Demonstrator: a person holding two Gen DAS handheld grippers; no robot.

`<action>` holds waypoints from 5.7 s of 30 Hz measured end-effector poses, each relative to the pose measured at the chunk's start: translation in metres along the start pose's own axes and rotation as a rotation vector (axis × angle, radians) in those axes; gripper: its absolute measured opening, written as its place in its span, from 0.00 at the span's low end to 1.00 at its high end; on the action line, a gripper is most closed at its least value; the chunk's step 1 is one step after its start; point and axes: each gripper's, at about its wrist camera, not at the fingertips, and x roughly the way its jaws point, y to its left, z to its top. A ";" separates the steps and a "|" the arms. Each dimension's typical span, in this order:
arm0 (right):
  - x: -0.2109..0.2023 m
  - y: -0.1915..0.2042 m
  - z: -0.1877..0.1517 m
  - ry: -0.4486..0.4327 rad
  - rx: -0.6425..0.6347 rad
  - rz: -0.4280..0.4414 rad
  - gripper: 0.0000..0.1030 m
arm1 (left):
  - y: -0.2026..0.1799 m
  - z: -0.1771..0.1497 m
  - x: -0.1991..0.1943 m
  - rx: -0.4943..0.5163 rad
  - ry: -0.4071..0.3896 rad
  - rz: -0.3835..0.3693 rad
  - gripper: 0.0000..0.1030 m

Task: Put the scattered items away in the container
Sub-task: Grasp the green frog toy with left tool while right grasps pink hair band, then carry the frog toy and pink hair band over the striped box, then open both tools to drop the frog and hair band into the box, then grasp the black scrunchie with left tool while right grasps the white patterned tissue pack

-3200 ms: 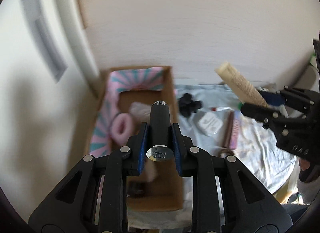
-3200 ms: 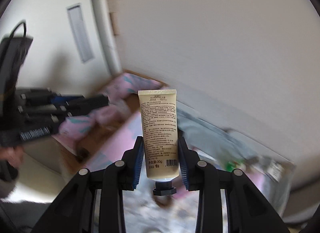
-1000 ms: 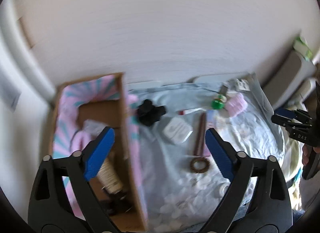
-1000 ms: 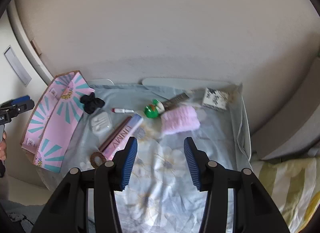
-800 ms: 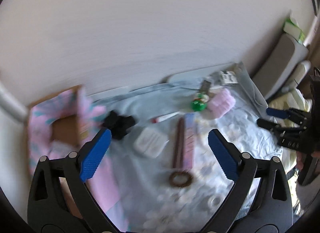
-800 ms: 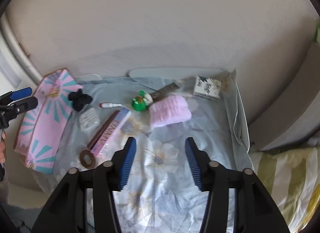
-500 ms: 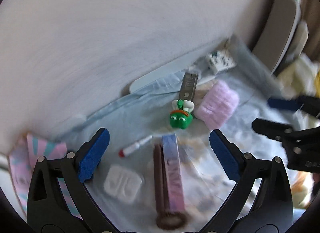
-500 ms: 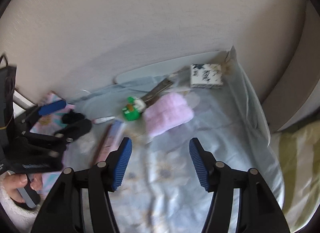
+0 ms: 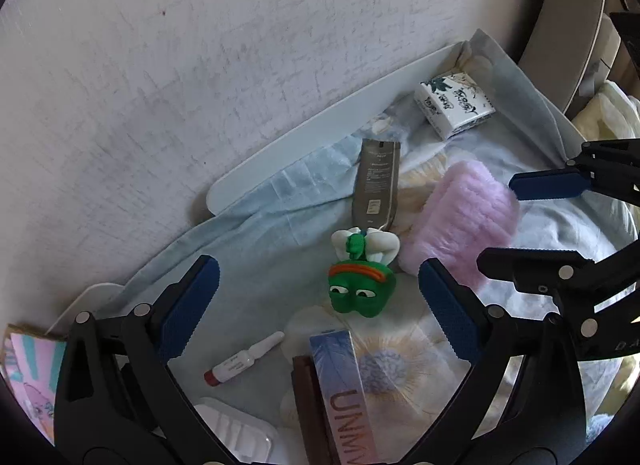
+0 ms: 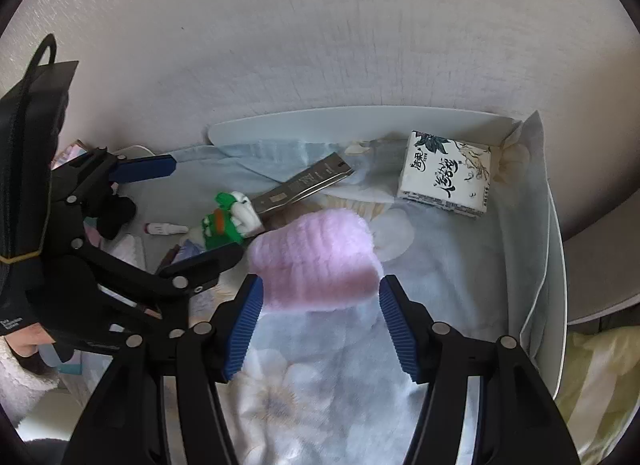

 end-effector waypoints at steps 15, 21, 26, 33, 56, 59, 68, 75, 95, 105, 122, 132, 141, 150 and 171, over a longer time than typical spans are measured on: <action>0.005 -0.004 -0.007 -0.003 -0.014 0.007 0.23 | 0.005 -0.013 0.013 -0.040 0.006 -0.100 0.33; -0.005 -0.007 -0.012 -0.037 0.006 -0.010 0.15 | 0.005 -0.013 0.003 -0.034 -0.015 -0.088 0.32; -0.022 -0.008 -0.008 -0.084 0.040 -0.012 0.15 | 0.016 -0.012 -0.015 -0.079 -0.040 -0.121 0.32; -0.048 -0.003 -0.002 -0.133 0.088 -0.033 0.15 | 0.033 -0.010 -0.059 -0.145 -0.118 -0.154 0.32; -0.147 0.192 0.009 -0.311 -0.316 0.200 0.15 | 0.115 -0.149 -0.287 -0.507 -0.295 0.132 0.32; -0.137 0.233 0.004 -0.281 -0.407 0.256 0.15 | 0.125 -0.186 -0.293 -0.598 -0.267 0.192 0.32; -0.078 0.327 -0.022 -0.097 -0.622 0.363 0.15 | 0.132 -0.268 -0.275 -0.786 -0.181 0.239 0.32; -0.051 0.352 -0.029 -0.012 -0.702 0.357 0.15 | 0.143 -0.296 -0.270 -0.890 -0.199 0.218 0.32; -0.105 0.265 0.004 -0.218 -0.408 0.262 0.59 | 0.157 -0.288 -0.288 -0.850 -0.277 0.192 0.91; -0.141 0.159 -0.002 -0.304 -0.142 0.123 0.61 | 0.128 -0.211 -0.273 -0.622 -0.278 0.112 0.93; -0.162 0.027 -0.054 -0.296 0.151 -0.087 0.61 | 0.073 -0.101 -0.169 -0.327 -0.168 0.073 0.97; -0.117 -0.016 -0.046 -0.219 0.217 -0.071 0.61 | 0.088 -0.085 -0.094 -0.439 -0.023 0.061 0.97; -0.065 -0.031 -0.025 -0.169 0.193 -0.123 0.61 | 0.103 -0.080 -0.045 -0.401 0.056 0.191 0.98; -0.017 -0.037 0.006 -0.133 0.173 -0.261 0.61 | 0.091 -0.081 -0.026 -0.291 0.086 0.329 0.99; 0.016 -0.056 0.024 -0.100 0.251 -0.307 0.62 | 0.091 -0.087 -0.003 -0.269 0.091 0.269 0.94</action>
